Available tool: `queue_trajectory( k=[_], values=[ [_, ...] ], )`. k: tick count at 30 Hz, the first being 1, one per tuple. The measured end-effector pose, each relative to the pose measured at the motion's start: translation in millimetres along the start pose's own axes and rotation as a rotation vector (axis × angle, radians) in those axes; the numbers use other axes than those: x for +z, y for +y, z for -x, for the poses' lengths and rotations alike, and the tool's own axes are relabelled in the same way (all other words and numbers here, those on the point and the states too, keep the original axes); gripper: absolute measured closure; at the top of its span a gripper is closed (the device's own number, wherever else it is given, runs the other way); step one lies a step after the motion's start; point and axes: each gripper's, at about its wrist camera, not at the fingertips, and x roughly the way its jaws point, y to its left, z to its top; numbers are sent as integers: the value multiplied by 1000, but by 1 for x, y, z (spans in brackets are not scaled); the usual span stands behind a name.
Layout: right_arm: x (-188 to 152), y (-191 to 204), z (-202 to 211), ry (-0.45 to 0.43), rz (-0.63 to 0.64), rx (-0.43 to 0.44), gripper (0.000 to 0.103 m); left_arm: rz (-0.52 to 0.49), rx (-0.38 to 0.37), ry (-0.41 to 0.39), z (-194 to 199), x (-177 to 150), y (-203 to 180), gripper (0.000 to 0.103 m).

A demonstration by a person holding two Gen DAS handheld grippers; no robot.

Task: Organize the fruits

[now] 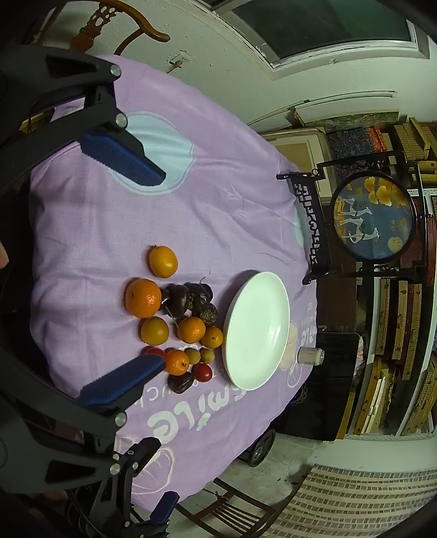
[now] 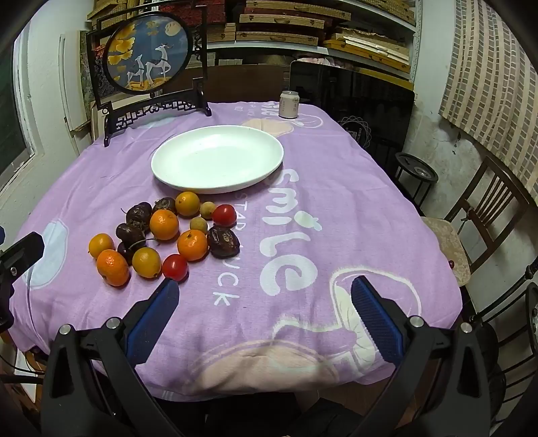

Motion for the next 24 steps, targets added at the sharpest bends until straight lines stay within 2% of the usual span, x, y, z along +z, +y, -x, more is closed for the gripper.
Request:
queue_trajectory(
  k=[24],
  values=[
    [-3,1,-1,1,-1,4,1,4,-6,4,-5,0,5,2]
  ],
)
